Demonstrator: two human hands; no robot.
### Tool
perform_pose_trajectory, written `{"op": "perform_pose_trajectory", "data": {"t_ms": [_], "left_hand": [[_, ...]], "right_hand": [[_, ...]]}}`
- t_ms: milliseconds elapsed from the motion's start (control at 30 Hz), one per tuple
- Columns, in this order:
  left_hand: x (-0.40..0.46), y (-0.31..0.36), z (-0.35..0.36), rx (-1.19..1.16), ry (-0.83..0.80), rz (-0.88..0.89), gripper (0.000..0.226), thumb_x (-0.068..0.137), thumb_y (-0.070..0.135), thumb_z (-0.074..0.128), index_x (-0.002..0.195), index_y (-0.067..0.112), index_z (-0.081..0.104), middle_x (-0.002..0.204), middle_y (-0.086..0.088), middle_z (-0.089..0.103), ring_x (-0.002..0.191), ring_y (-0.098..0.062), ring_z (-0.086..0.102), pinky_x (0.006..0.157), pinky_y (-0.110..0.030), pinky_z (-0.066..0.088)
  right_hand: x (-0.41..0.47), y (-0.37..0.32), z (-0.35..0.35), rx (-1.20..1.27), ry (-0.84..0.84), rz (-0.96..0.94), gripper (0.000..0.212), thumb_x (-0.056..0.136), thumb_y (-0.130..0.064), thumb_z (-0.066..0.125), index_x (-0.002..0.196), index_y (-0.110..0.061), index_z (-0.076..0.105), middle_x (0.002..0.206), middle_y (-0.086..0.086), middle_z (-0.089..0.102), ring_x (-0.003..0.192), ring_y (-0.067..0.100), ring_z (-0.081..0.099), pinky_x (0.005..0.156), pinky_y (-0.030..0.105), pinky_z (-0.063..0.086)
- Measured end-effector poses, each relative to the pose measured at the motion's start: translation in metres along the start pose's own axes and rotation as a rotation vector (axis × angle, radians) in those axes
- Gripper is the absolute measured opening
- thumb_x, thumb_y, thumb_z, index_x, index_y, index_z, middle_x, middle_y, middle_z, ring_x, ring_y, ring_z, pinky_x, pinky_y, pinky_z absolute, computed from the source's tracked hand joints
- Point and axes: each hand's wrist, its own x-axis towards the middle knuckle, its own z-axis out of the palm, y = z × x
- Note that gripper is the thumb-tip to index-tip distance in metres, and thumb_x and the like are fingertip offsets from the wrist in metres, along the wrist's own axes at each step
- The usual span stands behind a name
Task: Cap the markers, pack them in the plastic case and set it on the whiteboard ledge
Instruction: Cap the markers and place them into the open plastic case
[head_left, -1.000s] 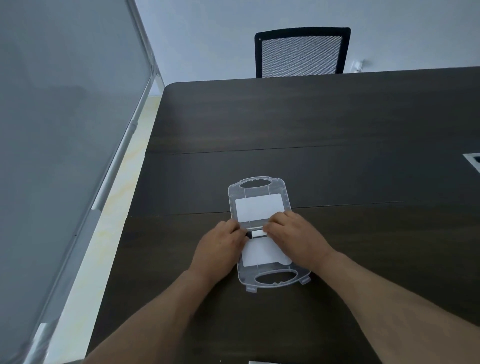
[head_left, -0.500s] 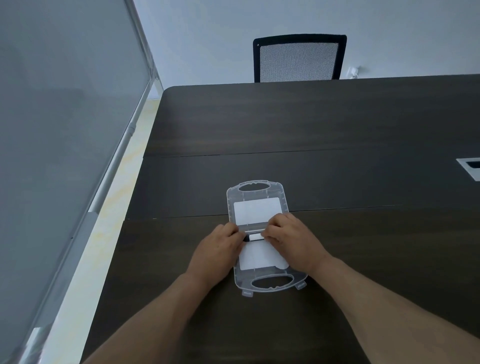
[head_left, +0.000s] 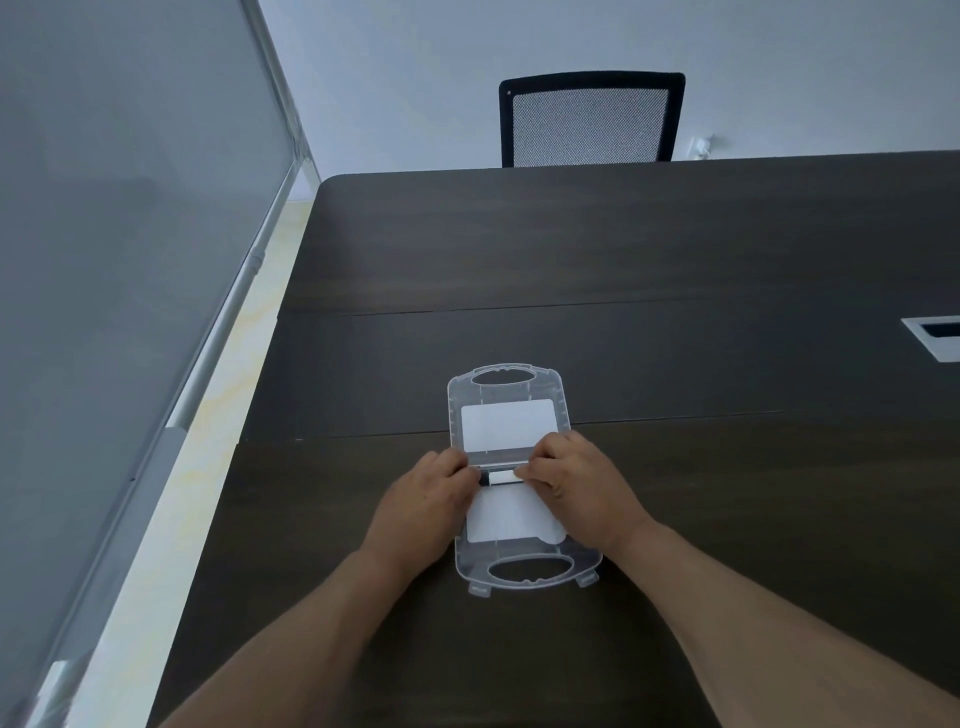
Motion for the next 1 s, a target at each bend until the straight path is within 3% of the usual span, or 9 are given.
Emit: {"op": "perform_pose_trajectory", "data": {"t_ms": [167,333,433,567,767,867,933,1000], "left_hand": [[0.0,0.002,-0.001,0.009,-0.018,-0.019,0.012,0.087,0.019,0.064,0.098,0.016,0.064,0.099,-0.003,0.061,0.081,-0.02,0.055,0.055,-0.034,0.053],[0.0,0.001,-0.001,-0.027,-0.007,-0.029,0.015,0.093,0.026,0.054,0.102,0.019,0.063,0.102,0.001,0.06,0.084,-0.017,0.054,0.063,-0.035,0.054],[-0.001,0.003,0.0,-0.059,0.016,-0.048,0.028,0.095,0.036,0.041,0.098,0.021,0.064,0.098,0.002,0.06,0.081,-0.017,0.053,0.062,-0.034,0.052],[-0.004,0.004,-0.002,-0.043,0.066,-0.05,0.038,0.092,0.042,0.034,0.095,0.021,0.065,0.095,0.001,0.06,0.077,-0.018,0.055,0.06,-0.035,0.053],[-0.01,0.01,-0.017,-0.075,0.105,-0.1,0.041,0.09,0.047,0.036,0.098,0.018,0.065,0.102,0.001,0.061,0.085,-0.016,0.057,0.065,-0.031,0.053],[-0.029,0.022,-0.036,-0.126,0.14,-0.138,0.044,0.09,0.047,0.036,0.103,0.018,0.065,0.107,0.0,0.061,0.092,-0.014,0.058,0.07,-0.026,0.05],[-0.056,0.032,-0.048,-0.139,0.125,-0.09,0.046,0.092,0.048,0.035,0.104,0.018,0.067,0.107,0.0,0.062,0.092,-0.013,0.058,0.072,-0.021,0.045],[-0.09,0.043,-0.052,-0.178,0.084,-0.014,0.044,0.094,0.048,0.037,0.102,0.02,0.069,0.104,0.001,0.064,0.089,-0.01,0.059,0.073,-0.018,0.046]], "right_hand": [[0.001,0.0,-0.005,0.023,-0.021,0.007,0.018,0.088,-0.019,0.064,0.104,-0.017,0.072,0.097,0.004,0.067,0.087,0.018,0.057,0.07,0.027,0.053],[-0.003,0.009,-0.025,0.268,0.012,0.199,0.028,0.096,-0.011,0.05,0.119,-0.017,0.063,0.114,0.002,0.066,0.101,0.011,0.058,0.088,0.028,0.052],[-0.009,0.02,-0.042,0.278,0.13,0.33,0.029,0.096,-0.008,0.048,0.119,-0.016,0.063,0.114,0.002,0.066,0.101,0.012,0.059,0.088,0.029,0.052],[-0.02,0.03,-0.055,0.255,0.19,0.461,0.027,0.096,-0.012,0.049,0.119,-0.014,0.062,0.116,0.003,0.065,0.103,0.011,0.056,0.087,0.02,0.041],[-0.037,0.02,-0.056,0.232,0.172,0.524,0.026,0.095,-0.019,0.051,0.118,-0.016,0.062,0.112,0.001,0.064,0.101,0.011,0.056,0.085,0.024,0.042],[-0.061,0.0,-0.064,0.162,0.191,0.453,0.02,0.094,-0.023,0.053,0.111,-0.02,0.063,0.1,-0.008,0.06,0.094,0.007,0.055,0.08,0.025,0.045],[-0.085,-0.019,-0.071,0.166,0.096,0.379,0.014,0.092,-0.028,0.055,0.103,-0.026,0.063,0.093,-0.015,0.058,0.088,0.001,0.052,0.076,0.018,0.043],[-0.117,-0.04,-0.073,0.185,-0.117,0.289,0.014,0.09,-0.037,0.055,0.101,-0.032,0.062,0.094,-0.019,0.055,0.09,-0.004,0.051,0.074,0.012,0.042]]}}
